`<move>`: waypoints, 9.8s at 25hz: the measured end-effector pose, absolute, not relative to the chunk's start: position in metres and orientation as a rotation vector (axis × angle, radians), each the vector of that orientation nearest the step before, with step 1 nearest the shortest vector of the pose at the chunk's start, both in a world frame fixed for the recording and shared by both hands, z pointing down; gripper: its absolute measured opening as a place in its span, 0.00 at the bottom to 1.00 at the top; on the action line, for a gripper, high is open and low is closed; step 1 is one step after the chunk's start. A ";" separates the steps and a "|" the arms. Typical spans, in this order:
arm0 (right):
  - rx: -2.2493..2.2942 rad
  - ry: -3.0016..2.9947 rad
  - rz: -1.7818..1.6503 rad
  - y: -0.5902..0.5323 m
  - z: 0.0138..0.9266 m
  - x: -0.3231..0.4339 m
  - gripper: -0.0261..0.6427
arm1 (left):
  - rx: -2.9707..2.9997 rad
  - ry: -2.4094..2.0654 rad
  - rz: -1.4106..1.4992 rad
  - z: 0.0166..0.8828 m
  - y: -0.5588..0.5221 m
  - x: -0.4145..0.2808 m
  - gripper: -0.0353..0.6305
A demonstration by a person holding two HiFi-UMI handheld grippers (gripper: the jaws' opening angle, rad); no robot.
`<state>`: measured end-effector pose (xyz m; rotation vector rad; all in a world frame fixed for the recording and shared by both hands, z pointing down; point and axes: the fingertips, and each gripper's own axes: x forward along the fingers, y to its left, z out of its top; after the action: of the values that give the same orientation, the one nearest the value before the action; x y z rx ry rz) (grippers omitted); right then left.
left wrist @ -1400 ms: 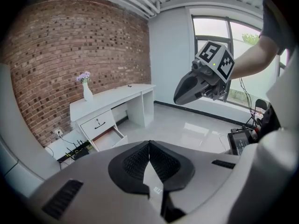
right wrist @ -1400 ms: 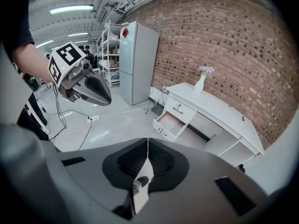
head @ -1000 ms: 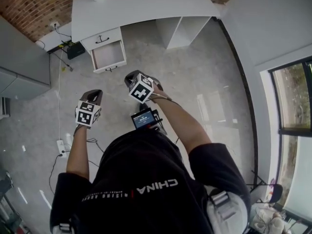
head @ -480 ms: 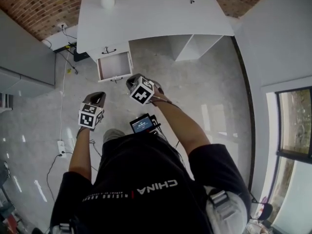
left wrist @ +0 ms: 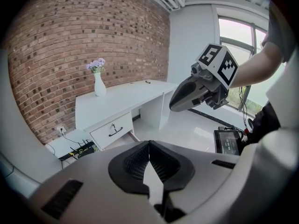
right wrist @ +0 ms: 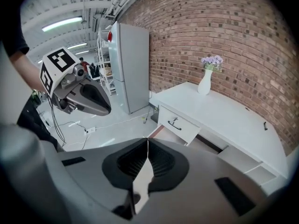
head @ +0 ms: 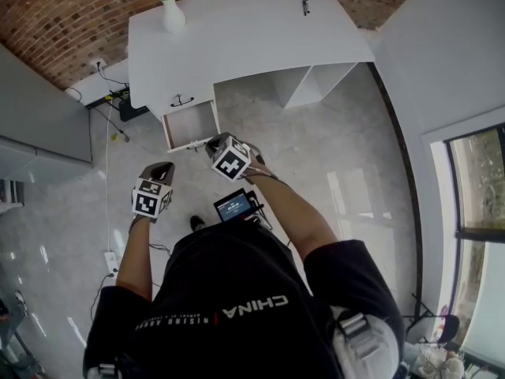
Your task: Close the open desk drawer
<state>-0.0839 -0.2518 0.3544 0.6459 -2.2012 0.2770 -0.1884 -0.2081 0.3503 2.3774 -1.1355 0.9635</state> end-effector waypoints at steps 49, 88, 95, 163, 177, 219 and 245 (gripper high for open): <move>0.527 -2.071 0.532 -0.274 0.509 -0.092 0.06 | 2.247 -0.860 1.136 0.504 -0.212 -0.202 0.07; 0.706 -2.390 0.213 -0.415 0.947 -0.135 0.06 | 2.587 -1.285 1.027 0.933 -0.392 -0.219 0.07; 0.701 -2.423 0.216 -0.412 0.954 -0.141 0.07 | 2.635 -1.289 0.945 0.937 -0.392 -0.222 0.11; 0.829 -2.457 0.115 -0.498 0.906 -0.158 0.14 | 2.571 -1.539 1.019 0.900 -0.481 -0.246 0.16; 0.844 -2.412 0.109 -0.558 0.908 -0.168 0.14 | 2.544 -1.542 1.095 0.902 -0.540 -0.254 0.13; 0.787 -2.322 0.079 -0.571 0.898 -0.169 0.10 | 2.511 -1.516 1.331 0.901 -0.553 -0.245 0.11; 0.950 -2.255 0.209 -0.525 0.975 -0.120 0.06 | 2.510 -1.345 1.152 0.993 -0.492 -0.192 0.07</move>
<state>-0.1199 -0.5246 0.9750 0.9504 -2.2545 0.2087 -0.1923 -0.4920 0.9935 2.5100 -1.3455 1.1516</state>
